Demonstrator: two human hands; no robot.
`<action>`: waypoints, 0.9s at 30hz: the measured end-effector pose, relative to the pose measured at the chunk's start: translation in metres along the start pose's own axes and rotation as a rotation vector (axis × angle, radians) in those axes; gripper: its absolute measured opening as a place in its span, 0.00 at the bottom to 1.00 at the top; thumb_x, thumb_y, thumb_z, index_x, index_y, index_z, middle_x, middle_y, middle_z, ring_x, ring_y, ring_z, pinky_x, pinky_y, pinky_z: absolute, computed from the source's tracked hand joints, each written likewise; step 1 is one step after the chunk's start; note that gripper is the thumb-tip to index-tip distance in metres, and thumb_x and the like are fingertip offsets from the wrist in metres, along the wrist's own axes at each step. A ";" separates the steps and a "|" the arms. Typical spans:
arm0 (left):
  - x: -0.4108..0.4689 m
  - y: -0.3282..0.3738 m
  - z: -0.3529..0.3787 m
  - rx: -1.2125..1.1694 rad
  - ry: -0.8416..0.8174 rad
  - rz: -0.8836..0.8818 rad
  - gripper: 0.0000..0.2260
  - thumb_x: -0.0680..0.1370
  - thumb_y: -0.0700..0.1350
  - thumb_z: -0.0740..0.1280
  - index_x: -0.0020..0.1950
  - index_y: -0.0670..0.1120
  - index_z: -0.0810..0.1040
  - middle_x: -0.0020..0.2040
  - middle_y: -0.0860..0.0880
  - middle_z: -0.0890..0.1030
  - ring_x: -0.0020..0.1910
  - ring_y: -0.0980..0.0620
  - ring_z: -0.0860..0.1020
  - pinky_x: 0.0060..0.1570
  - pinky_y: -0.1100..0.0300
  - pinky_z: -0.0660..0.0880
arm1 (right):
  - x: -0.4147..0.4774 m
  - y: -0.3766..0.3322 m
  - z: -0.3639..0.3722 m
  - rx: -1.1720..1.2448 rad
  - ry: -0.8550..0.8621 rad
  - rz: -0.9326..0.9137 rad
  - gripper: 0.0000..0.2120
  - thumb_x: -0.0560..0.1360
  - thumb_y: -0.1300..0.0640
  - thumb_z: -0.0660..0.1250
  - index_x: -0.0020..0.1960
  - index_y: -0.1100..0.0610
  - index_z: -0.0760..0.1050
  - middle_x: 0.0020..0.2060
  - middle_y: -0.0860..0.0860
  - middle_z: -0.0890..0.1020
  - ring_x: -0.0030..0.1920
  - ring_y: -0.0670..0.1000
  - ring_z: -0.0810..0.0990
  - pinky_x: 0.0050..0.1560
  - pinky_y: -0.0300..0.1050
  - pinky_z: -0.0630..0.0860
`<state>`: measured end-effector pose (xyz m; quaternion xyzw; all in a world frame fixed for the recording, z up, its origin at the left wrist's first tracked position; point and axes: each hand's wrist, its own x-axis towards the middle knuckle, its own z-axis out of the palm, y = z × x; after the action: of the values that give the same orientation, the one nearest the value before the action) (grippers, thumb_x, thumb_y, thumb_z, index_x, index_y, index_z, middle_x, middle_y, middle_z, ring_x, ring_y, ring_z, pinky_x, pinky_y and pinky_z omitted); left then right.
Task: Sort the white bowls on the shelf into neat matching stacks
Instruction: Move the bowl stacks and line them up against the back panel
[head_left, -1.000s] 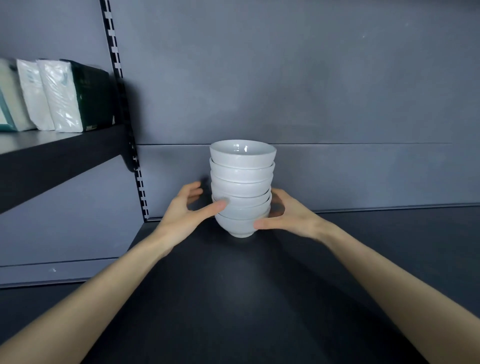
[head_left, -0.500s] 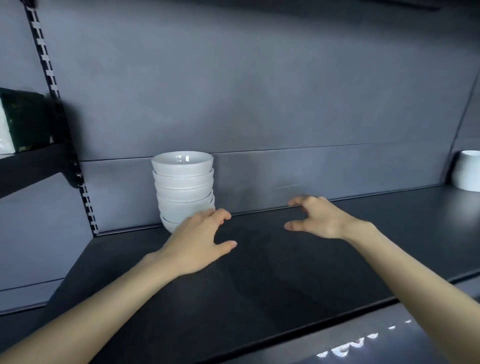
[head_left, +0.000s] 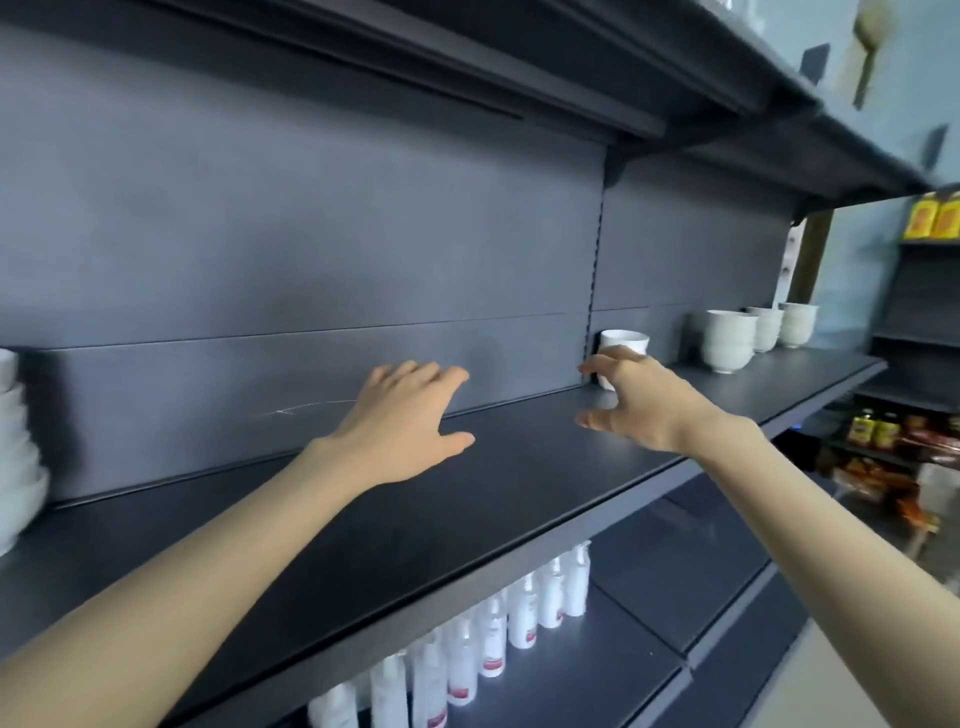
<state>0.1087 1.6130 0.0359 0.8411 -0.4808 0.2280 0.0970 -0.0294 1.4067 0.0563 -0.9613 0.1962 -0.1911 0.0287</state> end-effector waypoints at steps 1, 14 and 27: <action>0.009 0.016 0.007 -0.015 -0.008 0.012 0.28 0.77 0.60 0.62 0.73 0.51 0.60 0.68 0.51 0.70 0.69 0.49 0.64 0.67 0.54 0.58 | -0.005 0.019 -0.004 -0.021 0.009 0.020 0.29 0.75 0.48 0.69 0.72 0.54 0.64 0.71 0.51 0.65 0.69 0.57 0.66 0.62 0.51 0.69; 0.172 0.149 0.062 -0.070 0.031 0.189 0.31 0.77 0.59 0.64 0.76 0.52 0.56 0.72 0.51 0.66 0.72 0.49 0.60 0.73 0.48 0.53 | 0.016 0.208 -0.026 -0.120 0.060 0.209 0.33 0.75 0.47 0.68 0.74 0.53 0.60 0.74 0.53 0.59 0.70 0.59 0.63 0.63 0.56 0.70; 0.390 0.235 0.166 -0.143 0.115 0.309 0.33 0.76 0.61 0.63 0.76 0.52 0.55 0.72 0.52 0.64 0.71 0.49 0.61 0.72 0.50 0.55 | 0.135 0.398 -0.033 -0.244 0.111 0.338 0.34 0.74 0.48 0.69 0.75 0.52 0.58 0.72 0.53 0.61 0.69 0.59 0.64 0.61 0.55 0.71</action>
<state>0.1262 1.1292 0.0630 0.7339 -0.6128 0.2533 0.1478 -0.0733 0.9879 0.0828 -0.8991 0.3775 -0.2110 -0.0672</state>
